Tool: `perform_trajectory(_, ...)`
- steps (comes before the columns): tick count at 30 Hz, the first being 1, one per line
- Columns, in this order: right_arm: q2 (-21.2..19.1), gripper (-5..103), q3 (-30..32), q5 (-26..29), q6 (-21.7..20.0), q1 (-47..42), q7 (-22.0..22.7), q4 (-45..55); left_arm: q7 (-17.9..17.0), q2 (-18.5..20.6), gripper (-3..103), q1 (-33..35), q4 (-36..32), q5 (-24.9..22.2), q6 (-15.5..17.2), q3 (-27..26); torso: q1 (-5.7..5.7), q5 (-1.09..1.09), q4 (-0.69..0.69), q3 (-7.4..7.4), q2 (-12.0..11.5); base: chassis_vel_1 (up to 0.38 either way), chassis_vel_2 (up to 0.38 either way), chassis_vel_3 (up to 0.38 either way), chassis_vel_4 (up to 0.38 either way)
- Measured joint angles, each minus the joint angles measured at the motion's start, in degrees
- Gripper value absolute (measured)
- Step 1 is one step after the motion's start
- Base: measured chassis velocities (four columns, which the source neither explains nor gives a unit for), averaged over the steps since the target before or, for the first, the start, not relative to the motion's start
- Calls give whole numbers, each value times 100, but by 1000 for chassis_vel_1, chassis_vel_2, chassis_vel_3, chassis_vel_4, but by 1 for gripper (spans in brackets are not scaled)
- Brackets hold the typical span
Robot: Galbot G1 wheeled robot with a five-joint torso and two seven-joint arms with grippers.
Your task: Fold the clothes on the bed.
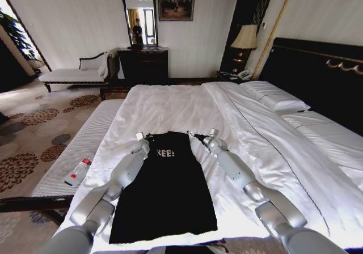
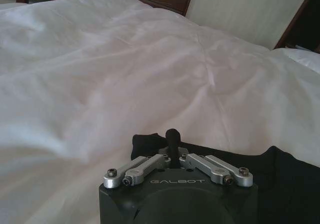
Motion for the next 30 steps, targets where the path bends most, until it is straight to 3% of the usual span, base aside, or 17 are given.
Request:
perform_trajectory(11,289,100,198,-401,418,193,-549,-901,6,181,2,79,-193,-116,-11,-17,0,1,-1,0,0,0,0,0,0)
perform_trajectory(30,654,100,580,-1148,525,480,-1058,-1799,4,316,2,105,-448,-278,-11,36,-1,1,-2,0,0,0,0,0,0)
